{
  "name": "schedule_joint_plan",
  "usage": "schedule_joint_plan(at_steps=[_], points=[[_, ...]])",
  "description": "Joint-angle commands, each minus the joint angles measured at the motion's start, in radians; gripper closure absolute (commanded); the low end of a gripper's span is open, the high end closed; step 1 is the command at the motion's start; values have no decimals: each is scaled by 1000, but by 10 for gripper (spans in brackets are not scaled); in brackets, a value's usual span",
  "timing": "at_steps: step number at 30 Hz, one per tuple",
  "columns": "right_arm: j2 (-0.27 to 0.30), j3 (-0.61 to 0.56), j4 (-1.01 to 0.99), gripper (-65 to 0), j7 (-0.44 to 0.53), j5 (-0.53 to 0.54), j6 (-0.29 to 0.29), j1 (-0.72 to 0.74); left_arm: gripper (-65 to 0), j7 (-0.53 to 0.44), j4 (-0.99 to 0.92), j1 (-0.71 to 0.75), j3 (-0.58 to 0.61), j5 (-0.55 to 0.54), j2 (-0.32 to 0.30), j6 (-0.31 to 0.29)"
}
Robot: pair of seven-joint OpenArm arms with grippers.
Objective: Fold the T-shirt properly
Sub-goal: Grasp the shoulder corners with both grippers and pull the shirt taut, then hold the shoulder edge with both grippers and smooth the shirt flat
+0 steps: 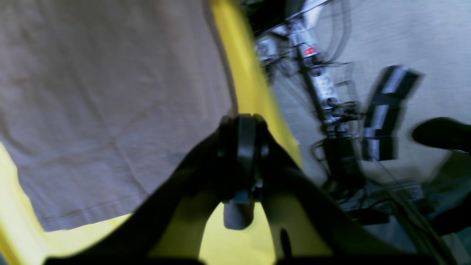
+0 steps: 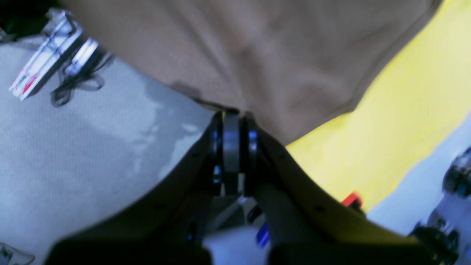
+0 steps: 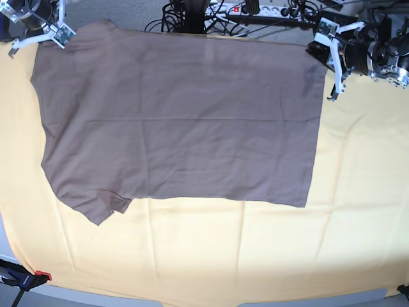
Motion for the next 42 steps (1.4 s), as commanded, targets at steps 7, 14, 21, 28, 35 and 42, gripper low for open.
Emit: schedule_joint_plan(at_steps=[7, 14, 21, 28, 35, 42], points=[[11, 9, 13, 0, 84, -1, 26, 159, 0, 188, 9, -9, -12, 15, 85, 155], [11, 9, -119, 0, 125, 118, 87, 325, 0, 349, 7, -9, -12, 92, 195, 373], [11, 9, -259, 0, 125, 222, 140, 461, 0, 348, -31, -9, -12, 145, 258, 406], [11, 9, -376, 0, 125, 317, 198, 547, 0, 374, -99, -9, -12, 149, 293, 407], [11, 8, -447, 0, 132, 317, 201, 605, 0, 373, -113, -9, -12, 194, 311, 541], [11, 8, -451, 0, 163, 316, 196, 612, 0, 373, -113, -9, -12, 194, 311, 589]])
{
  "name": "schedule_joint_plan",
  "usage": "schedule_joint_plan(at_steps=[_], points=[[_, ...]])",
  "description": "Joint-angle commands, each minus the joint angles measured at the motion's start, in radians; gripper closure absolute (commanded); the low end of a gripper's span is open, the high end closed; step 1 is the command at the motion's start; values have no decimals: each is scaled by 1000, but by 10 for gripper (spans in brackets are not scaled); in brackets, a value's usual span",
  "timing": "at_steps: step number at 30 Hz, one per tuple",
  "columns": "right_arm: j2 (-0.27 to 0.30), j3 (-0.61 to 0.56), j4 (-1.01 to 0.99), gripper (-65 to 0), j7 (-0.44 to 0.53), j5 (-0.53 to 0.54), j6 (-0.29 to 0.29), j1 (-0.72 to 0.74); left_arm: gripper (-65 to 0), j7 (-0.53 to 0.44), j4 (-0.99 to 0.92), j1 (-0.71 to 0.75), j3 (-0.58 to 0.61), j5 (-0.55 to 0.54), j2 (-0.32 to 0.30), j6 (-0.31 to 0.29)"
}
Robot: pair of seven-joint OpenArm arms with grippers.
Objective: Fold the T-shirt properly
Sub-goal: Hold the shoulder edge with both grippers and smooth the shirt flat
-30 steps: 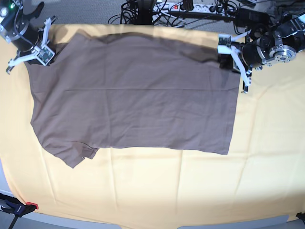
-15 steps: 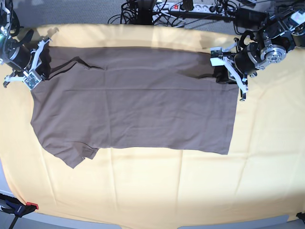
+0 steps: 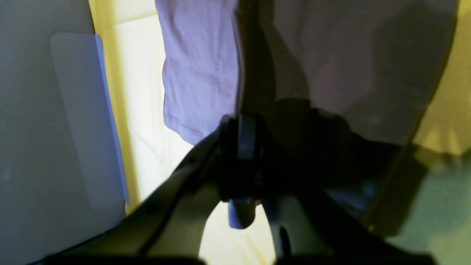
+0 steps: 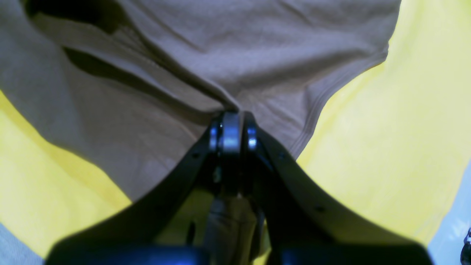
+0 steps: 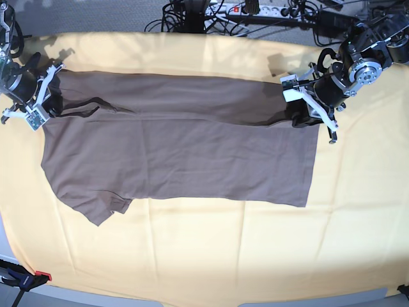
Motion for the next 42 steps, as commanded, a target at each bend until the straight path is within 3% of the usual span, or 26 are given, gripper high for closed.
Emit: schedule_joint_plan(at_steps=[1, 5, 7, 9, 10, 12, 16, 20, 24, 27, 29, 35, 42], points=[[19, 11, 10, 0, 27, 3, -8, 6, 0, -5, 11, -11, -13, 11, -19, 16], [19, 11, 10, 0, 28, -4, -8, 16, 0, -4, 11, -11, -13, 43, -19, 15], [20, 11, 10, -152, 27, -4, -37, 34, -23, -4, 11, -11, -14, 82, -19, 16], [20, 11, 10, -319, 8, -3, -47, 58, -137, -3, 11, -11, -14, 91, -19, 16], [20, 11, 11, -356, -5, -2, -41, 69, -193, -3, 11, -11, -14, 88, -19, 16], [20, 11, 20, -360, -47, 5, 4, 90, -252, 10, 11, -11, -14, 88, -20, 15], [24, 11, 77, -360, -154, 49, 88, 96, -252, 23, 11, -11, -13, 92, -43, 13], [26, 11, 140, -340, -323, 177, 88, 50, -252, 22, 14, -10, -13, 84, -95, -38], [26, 12, 150, -315, -351, 137, 88, -28, -252, 18, 14, -11, -13, 23, -142, -156], [39, 12, 149, -315, -351, 95, 88, -72, -252, 11, 14, -11, -13, 6, -156, -177], [49, 12, 149, -315, -323, 40, 88, -98, -252, 10, 14, -10, -13, -10, -155, -177], [63, 12, 114, -315, -124, -159, 88, -150, -252, 6, 14, -8, -13, -21, -154, -177], [76, 12, 16, -315, 11, -218, 88, -148, -252, -12, 14, -8, -13, -21, -131, -177]])
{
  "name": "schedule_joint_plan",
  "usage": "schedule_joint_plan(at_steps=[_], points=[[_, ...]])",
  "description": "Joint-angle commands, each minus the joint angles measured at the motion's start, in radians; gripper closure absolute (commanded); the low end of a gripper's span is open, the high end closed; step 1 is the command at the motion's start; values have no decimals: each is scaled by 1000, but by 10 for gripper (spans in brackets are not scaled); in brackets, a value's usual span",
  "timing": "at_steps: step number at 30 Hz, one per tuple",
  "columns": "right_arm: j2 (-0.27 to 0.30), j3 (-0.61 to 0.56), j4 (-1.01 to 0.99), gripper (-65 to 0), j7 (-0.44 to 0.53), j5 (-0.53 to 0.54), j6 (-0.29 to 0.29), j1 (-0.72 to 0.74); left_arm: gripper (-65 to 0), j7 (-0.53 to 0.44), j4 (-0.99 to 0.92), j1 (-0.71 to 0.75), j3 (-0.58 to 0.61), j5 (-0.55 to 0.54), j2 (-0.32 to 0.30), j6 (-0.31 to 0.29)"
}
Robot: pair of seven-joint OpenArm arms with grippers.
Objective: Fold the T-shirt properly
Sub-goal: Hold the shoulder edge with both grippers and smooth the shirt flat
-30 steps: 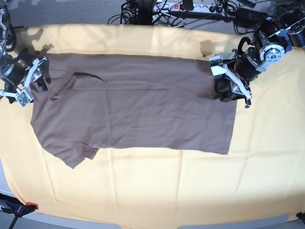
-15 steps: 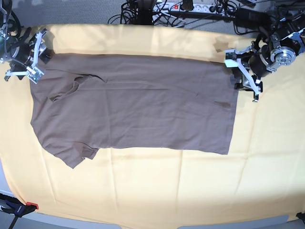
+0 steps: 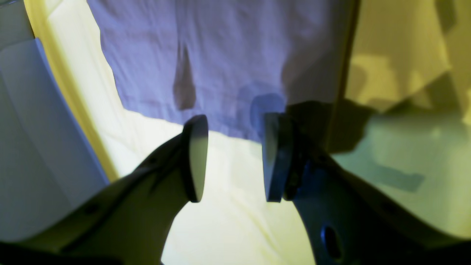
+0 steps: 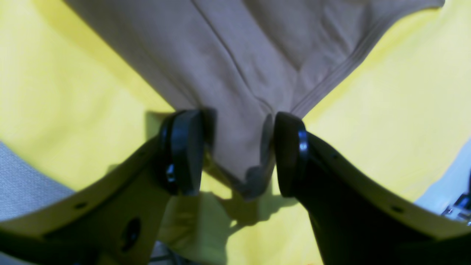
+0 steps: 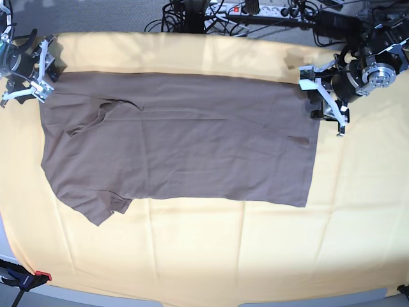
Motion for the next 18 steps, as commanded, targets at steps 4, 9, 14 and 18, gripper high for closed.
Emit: schedule_joint_plan(at_steps=[4, 9, 14, 18], points=[[20, 11, -36, -259, 21, 0, -2, 2, -252, -6, 12, -9, -13, -1, 9, 13], [20, 11, -37, -58, 14, 8, -2, 2, -252, -8, 12, -9, -13, -22, 23, 12], [20, 11, -37, -63, 14, 19, -2, 2, -253, -16, 5, -8, -13, -47, 23, -89], [20, 11, -37, -72, 14, 19, -2, 2, -253, -79, -48, -10, -13, -42, 35, -141]])
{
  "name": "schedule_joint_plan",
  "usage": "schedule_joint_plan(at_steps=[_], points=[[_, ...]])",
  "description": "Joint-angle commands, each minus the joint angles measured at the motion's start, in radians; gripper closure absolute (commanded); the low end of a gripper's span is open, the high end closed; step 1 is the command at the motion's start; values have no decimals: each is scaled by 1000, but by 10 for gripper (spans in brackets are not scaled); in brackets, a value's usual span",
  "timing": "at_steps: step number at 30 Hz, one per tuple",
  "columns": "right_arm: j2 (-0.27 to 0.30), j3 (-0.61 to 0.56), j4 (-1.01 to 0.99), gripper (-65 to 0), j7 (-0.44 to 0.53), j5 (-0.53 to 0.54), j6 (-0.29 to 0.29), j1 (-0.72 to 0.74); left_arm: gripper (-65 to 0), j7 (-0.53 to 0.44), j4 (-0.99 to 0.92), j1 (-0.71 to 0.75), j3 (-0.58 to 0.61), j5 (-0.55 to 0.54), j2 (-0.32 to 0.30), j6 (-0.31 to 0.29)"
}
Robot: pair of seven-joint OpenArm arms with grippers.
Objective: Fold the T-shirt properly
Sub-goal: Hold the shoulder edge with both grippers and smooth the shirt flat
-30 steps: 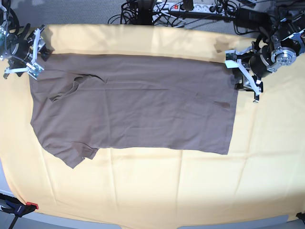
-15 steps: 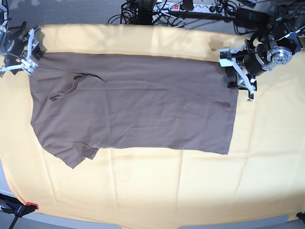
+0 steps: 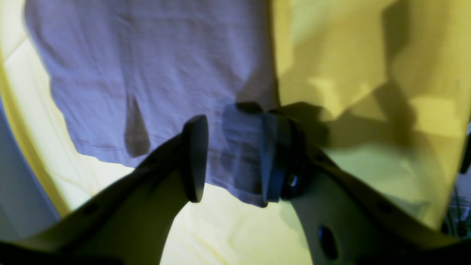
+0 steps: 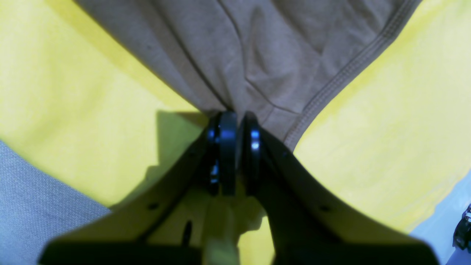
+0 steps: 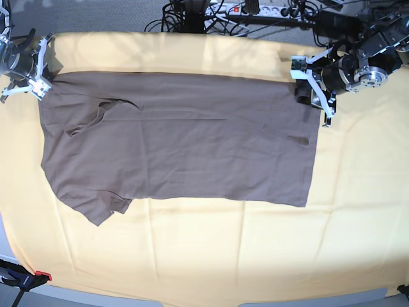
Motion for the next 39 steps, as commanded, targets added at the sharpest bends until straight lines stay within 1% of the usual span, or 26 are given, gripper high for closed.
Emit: schedule_joint_plan(at_steps=[1, 3, 5, 6, 7, 10, 11, 13, 15, 16, 18, 20, 24, 28, 32, 33, 34, 35, 36, 37, 38, 39], points=[[20, 11, 8, -98, 5, 3, -5, 3, -253, 9, -11, -9, -11, 14, -9, 6], [20, 11, 8, -175, 5, 3, -5, 2, -253, 9, -37, -8, -11, 24, -6, 4], [20, 11, 8, -249, 5, 3, -5, 2, -253, 11, -54, -8, -11, 39, -7, -23], [20, 11, 8, -271, 4, 3, -5, 2, -253, 11, -58, -8, -11, 56, -9, -32], [20, 11, 8, -277, 5, 3, -5, 2, -253, 15, -58, -8, -11, 66, -12, -31], [20, 11, 8, -277, 4, 4, -5, 2, -253, 75, -35, -8, -11, 64, -25, 11], [20, 11, 8, -277, 3, 3, -5, 2, -253, 101, -17, -9, -11, 53, -31, 12], [20, 11, 8, -277, -13, 3, -5, 2, -253, 129, 23, -8, -11, 20, -53, -3], [20, 11, 8, -277, -22, 3, -5, 2, -253, 131, 58, -8, -11, -4, -80, -47], [20, 11, 8, -276, -22, 3, -5, 2, -253, 135, 71, -8, -11, -14, -92, -55], [20, 11, 8, -276, -22, 16, -5, 2, -253, 135, 84, -8, -11, -20, -112, -58], [20, 11, 8, -277, -22, 30, -5, 2, -253, 135, 82, -8, -11, -18, -119, -58], [20, 11, 8, -277, -30, 48, -5, 2, -253, 134, 70, -8, -11, -19, -113, -58], [20, 11, 8, -276, -33, 48, -5, 2, -252, 93, 28, -8, -11, -17, -83, -58], [20, 11, 8, -276, -38, 47, -5, 2, -252, 82, -11, -9, -11, 8, -47, -57], [20, 11, 8, -276, -37, 47, -5, 2, -245, 80, -16, -8, -11, 9, -39, -57], [20, 11, 8, -276, -37, 47, -5, 2, -210, 80, -18, -8, -11, 9, -36, -53], [20, 11, 8, -266, -37, 47, -5, 2, -153, 80, -18, -8, -11, 9, -36, -34], [20, 11, 8, -245, -37, 47, -5, 3, -86, 81, -18, -9, -11, 10, -37, 0], [20, 11, 8, -210, -37, 47, -5, 3, -21, 86, -18, -11, -11, 18, -38, 44], [20, 11, 8, -167, -38, 47, -5, 7, 0, 93, -18, -11, -11, 34, -39, 82], [21, 11, 8, -124, -38, 47, -5, 9, 0, 96, -15, -11, -11, 55, -42, 114]])
